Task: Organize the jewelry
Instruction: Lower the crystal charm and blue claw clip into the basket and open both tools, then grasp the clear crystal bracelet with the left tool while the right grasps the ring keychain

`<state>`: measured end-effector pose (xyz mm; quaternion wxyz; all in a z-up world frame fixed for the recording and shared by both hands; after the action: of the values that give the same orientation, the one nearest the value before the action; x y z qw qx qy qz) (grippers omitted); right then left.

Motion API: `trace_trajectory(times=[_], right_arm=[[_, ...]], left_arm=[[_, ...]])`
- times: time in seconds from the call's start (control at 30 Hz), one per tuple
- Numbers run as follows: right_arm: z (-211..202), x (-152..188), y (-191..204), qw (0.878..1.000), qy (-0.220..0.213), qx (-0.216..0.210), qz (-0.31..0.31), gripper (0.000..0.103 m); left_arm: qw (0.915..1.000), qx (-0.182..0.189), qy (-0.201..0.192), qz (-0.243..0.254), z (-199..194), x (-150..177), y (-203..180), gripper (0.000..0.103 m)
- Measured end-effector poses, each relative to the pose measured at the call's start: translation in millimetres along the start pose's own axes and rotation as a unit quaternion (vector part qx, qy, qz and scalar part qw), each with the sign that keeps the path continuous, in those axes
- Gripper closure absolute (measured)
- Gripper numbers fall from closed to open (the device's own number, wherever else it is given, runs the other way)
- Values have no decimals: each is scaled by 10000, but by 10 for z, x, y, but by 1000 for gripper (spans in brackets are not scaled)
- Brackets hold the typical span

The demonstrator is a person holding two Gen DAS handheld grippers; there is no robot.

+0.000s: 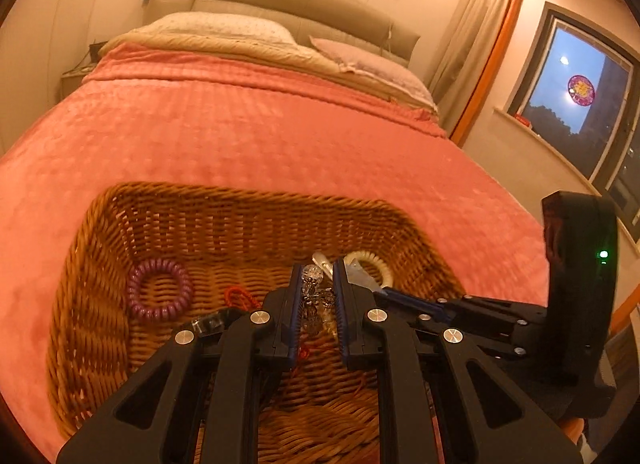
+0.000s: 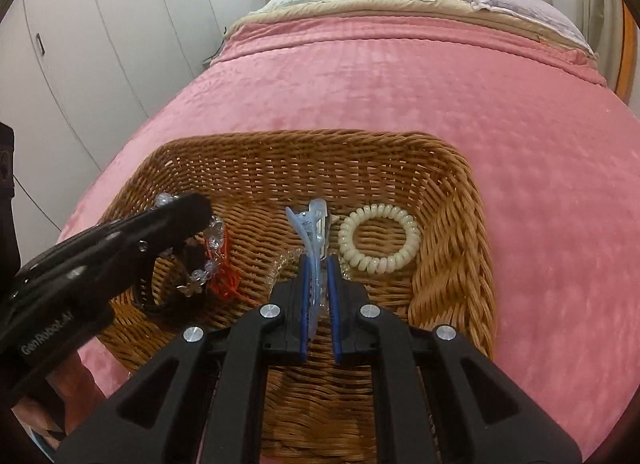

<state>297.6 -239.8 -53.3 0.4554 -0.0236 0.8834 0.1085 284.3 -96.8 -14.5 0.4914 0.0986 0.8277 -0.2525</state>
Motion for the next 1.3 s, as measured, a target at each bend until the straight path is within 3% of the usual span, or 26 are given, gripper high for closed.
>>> trace_trajectory(times=[0.07,0.2,0.23,0.3,0.33,0.37,0.67,0.83,1.1,1.3], right_arm=[[-11,12,26,10000,-2,30,-43,96],[-29,11,1,10000,38,-7,58,94],[-48,-6,-11,10000,18,15,76,89],[-131,-34,-32,9998,-47,-53,160,76],[-220,-52,-40,9997,-131,-84,207,65],[-294,-66,-41,9995,-207,-76,216,60],[-1135,190,236,9973,-686,-248,-121,59],[-1362,592,430,9974,-570,-388,-204,59],[-1319,1290,614,9991,48,-384,-186,59],[-1264,1305,500,9996,119,-246,5,63]], left_arm=[[10000,5,6,16,-16,-8,-8,90],[9999,-5,-95,93,-151,-60,-58,76],[9998,16,-135,108,-214,-85,-70,73],[9996,51,-257,96,-344,-130,-99,53],[9992,92,-379,103,-470,-160,-123,52],[9989,119,-441,128,-546,-176,-147,52],[9958,150,-855,293,-1510,-31,-261,50],[9968,-72,-791,114,-1853,394,-98,50],[9984,-390,-281,-308,-1752,788,341,50],[9983,-429,-87,-394,-1562,837,399,50]])
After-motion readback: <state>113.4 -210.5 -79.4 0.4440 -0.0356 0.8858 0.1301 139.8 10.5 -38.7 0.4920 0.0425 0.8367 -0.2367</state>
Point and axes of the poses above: each gripper's, at about its wrist camera, not at the fingertips, and z roughly the way its jaws point, y to its left, x to its underside, the point moved 3 cm from there along z, roughly the way its jaws point, and after that the axes turned 14 degrees about -y, right-handed, at the moved point
